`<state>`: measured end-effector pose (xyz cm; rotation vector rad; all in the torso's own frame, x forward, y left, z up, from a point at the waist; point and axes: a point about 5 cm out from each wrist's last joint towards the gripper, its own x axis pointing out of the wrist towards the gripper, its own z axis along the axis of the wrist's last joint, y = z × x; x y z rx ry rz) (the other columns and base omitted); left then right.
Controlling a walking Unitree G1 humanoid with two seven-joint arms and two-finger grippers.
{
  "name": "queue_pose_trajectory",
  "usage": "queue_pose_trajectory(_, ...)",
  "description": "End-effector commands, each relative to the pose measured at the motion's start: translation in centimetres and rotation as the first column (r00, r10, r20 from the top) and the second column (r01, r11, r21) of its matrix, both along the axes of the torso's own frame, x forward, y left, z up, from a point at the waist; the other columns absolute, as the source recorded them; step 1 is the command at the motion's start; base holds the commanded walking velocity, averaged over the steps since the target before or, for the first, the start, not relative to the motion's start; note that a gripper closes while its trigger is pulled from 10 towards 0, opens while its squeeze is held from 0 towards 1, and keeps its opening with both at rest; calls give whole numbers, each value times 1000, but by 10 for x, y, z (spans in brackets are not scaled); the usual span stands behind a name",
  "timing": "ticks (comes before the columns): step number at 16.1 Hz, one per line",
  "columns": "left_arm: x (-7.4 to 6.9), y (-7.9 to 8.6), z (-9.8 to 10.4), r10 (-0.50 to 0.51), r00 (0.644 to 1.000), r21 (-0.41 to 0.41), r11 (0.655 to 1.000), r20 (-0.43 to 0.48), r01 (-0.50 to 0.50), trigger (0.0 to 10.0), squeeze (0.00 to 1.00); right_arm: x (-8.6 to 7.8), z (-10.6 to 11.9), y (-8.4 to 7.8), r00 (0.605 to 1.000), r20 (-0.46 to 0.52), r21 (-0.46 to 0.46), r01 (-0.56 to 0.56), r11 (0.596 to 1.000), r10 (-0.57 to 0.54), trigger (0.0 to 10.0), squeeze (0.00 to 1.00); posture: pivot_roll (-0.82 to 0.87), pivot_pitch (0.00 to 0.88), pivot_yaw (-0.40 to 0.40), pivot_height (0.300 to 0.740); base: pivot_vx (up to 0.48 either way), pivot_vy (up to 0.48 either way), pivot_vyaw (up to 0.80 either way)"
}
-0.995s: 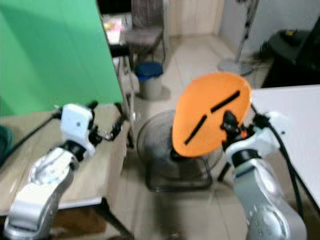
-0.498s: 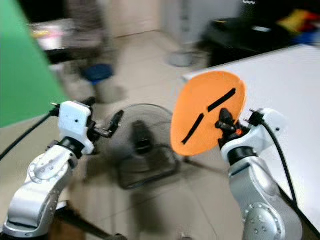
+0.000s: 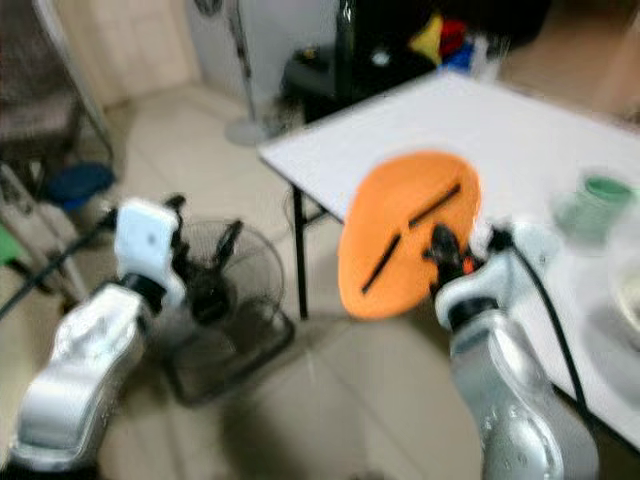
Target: Setting the table
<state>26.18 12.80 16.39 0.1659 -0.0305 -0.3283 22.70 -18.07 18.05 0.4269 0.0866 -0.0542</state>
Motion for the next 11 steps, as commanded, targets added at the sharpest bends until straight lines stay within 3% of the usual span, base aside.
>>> queue_pose_trajectory(1,2,6,5,17,1000,17,1000,22,-18,10000,0,1,7,6,999,39,8,-28,1000,28,10000,0,59,0,76,740,0,0,-800)
queue_pose_trajectory(4,4,6,5,18,1000,18,1000,18,-18,10000,0,1,7,7,999,36,6,-33,999,32,10000,0,58,0,77,740,0,86,-800)
queue_pose_trajectory(11,7,7,4,18,1000,22,1000,11,-18,10000,0,1,6,9,999,30,3,-40,999,40,10000,0,57,0,78,740,0,370,-800)
